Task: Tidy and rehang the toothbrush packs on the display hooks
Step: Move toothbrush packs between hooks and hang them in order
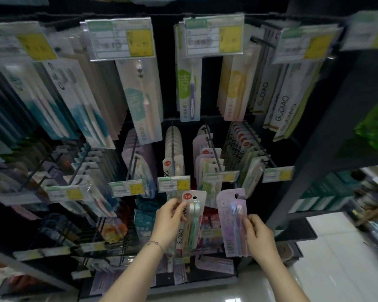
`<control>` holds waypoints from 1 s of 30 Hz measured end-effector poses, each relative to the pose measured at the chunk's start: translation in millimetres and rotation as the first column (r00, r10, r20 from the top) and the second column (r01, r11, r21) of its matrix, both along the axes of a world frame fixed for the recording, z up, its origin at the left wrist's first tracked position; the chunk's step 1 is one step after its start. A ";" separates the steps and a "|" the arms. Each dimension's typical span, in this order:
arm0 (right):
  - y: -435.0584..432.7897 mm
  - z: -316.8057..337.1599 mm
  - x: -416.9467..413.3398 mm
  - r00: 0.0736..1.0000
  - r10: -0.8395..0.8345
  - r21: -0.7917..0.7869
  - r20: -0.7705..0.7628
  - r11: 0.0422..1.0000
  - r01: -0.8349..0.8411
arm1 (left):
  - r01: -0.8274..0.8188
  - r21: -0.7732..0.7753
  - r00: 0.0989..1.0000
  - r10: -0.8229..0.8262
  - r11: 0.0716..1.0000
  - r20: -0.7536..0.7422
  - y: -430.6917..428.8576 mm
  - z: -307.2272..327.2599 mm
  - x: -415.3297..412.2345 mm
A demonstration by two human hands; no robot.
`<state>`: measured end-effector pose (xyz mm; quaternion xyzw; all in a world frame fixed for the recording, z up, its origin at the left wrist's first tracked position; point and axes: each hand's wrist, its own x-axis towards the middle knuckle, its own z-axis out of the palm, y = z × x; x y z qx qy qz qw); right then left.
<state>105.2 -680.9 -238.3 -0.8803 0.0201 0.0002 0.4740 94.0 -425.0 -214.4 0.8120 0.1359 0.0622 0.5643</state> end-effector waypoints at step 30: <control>-107.8 -13.4 -11.8 0.962 -0.272 0.013 -0.005 0.962 0.272 | 0.248 -0.003 0.967 -0.248 0.969 0.063 -174.8 31.6 105.9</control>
